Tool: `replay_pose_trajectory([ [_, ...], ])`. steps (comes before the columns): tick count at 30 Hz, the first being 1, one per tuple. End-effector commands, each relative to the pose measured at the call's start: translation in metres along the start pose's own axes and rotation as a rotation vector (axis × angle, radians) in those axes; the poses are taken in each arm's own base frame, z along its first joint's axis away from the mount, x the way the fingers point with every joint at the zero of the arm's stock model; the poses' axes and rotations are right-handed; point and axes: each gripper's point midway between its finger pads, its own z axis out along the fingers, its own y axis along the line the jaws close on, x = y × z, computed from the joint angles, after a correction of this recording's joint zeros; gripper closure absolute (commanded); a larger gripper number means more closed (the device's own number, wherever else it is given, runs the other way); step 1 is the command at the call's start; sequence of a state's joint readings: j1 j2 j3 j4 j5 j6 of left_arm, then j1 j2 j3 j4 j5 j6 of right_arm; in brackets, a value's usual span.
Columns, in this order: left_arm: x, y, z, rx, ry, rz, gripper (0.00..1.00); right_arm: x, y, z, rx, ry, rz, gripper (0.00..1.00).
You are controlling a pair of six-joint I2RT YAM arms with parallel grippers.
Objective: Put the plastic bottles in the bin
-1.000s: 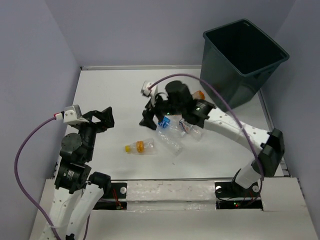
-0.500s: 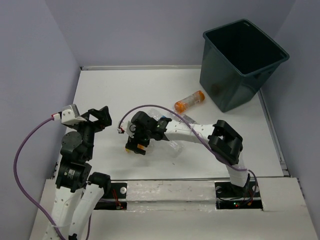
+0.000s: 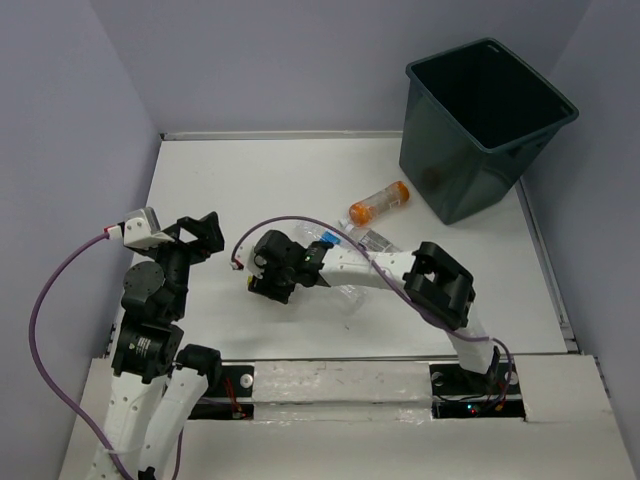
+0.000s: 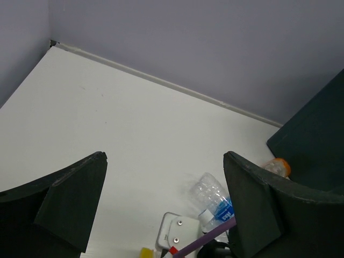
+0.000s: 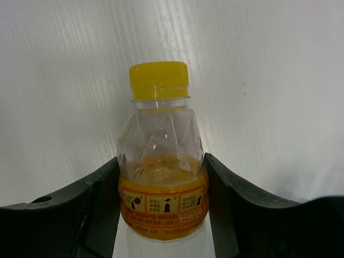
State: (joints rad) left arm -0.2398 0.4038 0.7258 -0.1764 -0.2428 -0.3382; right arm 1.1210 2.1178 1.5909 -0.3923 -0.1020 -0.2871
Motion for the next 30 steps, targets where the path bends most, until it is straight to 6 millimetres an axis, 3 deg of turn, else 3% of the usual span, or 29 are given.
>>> replay_pose_trajectory([
  [1, -0.005, -0.002, 0.004, 0.008, -0.026, -0.001, 0.01, -0.107, -0.043, -0.089, 0.218, -0.344, 0.039, 0.53],
  [2, -0.003, -0.002, 0.005, 0.011, -0.021, 0.002, 0.01, -0.111, -0.054, -0.101, 0.256, -0.361, 0.054, 0.53],
  [3, -0.001, -0.004, 0.006, 0.022, -0.009, 0.009, 0.01, -0.113, -0.082, -0.121, 0.342, -0.379, 0.088, 0.53],
  [4, 0.003, -0.006, 0.007, 0.029, 0.007, 0.009, 0.01, -0.121, -0.099, -0.152, 0.402, -0.423, 0.109, 0.54],
  [6, 0.007, -0.013, 0.006, 0.07, 0.031, 0.004, 0.01, -0.119, -0.136, -0.196, 0.522, -0.467, 0.184, 0.56],
  [7, 0.009, -0.017, 0.006, 0.086, 0.04, -0.015, 0.01, -0.11, -0.17, -0.226, 0.6, -0.493, 0.241, 0.57],
  [8, 0.011, -0.02, 0.005, 0.105, 0.05, -0.029, 0.01, -0.113, -0.185, -0.271, 0.664, -0.56, 0.28, 0.57],
  [9, 0.014, -0.029, 0.004, 0.149, 0.069, -0.045, 0.01, -0.107, -0.204, -0.3, 0.731, -0.596, 0.339, 0.57],
  [10, 0.016, -0.032, 0.004, 0.155, 0.085, -0.065, 0.01, -0.092, -0.238, -0.344, 0.833, -0.637, 0.398, 0.57],
  [11, 0.022, -0.032, 0.006, 0.148, 0.112, -0.091, 0.01, -0.085, -0.254, -0.378, 0.904, -0.675, 0.44, 0.57],
  [12, 0.033, -0.037, 0.006, 0.162, 0.157, -0.153, 0.01, -0.076, -0.266, -0.42, 0.98, -0.737, 0.503, 0.58],
  [13, 0.048, -0.039, 0.009, 0.165, 0.201, -0.205, 0.01, -0.056, -0.292, -0.471, 1.088, -0.796, 0.577, 0.58],
  [14, 0.061, -0.053, 0.004, 0.243, 0.268, -0.232, 0.01, -0.045, -0.3, -0.504, 1.152, -0.837, 0.605, 0.58],
  [16, 0.084, -0.063, 0.003, 0.298, 0.354, -0.283, 0.01, -0.022, -0.318, -0.551, 1.269, -0.883, 0.661, 0.58],
  [17, 0.11, -0.061, 0.003, 0.296, 0.432, -0.309, 0.01, 0.0, -0.331, -0.588, 1.368, -0.902, 0.685, 0.58],
  [19, 0.126, -0.078, -0.003, 0.397, 0.504, -0.376, 0.01, 0.027, -0.353, -0.605, 1.46, -0.907, 0.757, 0.58],
  [20, 0.148, -0.075, -0.005, 0.389, 0.557, -0.39, 0.01, 0.041, -0.363, -0.612, 1.503, -0.894, 0.777, 0.58],
  [21, 0.15, -0.078, -0.004, 0.405, 0.554, -0.399, 0.01, 0.053, -0.372, -0.62, 1.544, -0.885, 0.79, 0.58],
  [22, 0.163, -0.078, -0.007, 0.395, 0.584, -0.407, 0.01, 0.085, -0.392, -0.62, 1.606, -0.825, 0.833, 0.56],
  [23, 0.166, -0.08, -0.007, 0.397, 0.589, -0.403, 0.01, 0.099, -0.4, -0.622, 1.631, -0.805, 0.852, 0.52],
  [24, 0.168, -0.082, -0.007, 0.392, 0.589, -0.394, 0.01, 0.119, -0.409, -0.621, 1.636, -0.777, 0.883, 0.28],
  [25, 0.166, -0.088, -0.008, 0.404, 0.591, -0.379, 0.01, 0.124, -0.411, -0.617, 1.617, -0.771, 0.895, 0.08],
  [26, 0.168, -0.087, -0.007, 0.404, 0.594, -0.366, 0.01, 0.122, -0.409, -0.62, 1.619, -0.777, 0.892, 0.07],
  [27, 0.156, -0.094, -0.006, 0.411, 0.576, -0.347, 0.01, 0.119, -0.407, -0.619, 1.601, -0.79, 0.892, 0.01],
  [28, 0.15, -0.096, -0.003, 0.408, 0.565, -0.324, 0.01, 0.113, -0.404, -0.616, 1.559, -0.813, 0.884, 0.0],
  [29, 0.13, -0.104, 0.002, 0.433, 0.524, -0.277, 0.01, 0.097, -0.392, -0.623, 1.506, -0.872, 0.861, 0.0],
  [30, 0.125, -0.103, 0.004, 0.422, 0.514, -0.247, 0.01, 0.078, -0.386, -0.614, 1.387, -0.926, 0.835, 0.0],
])
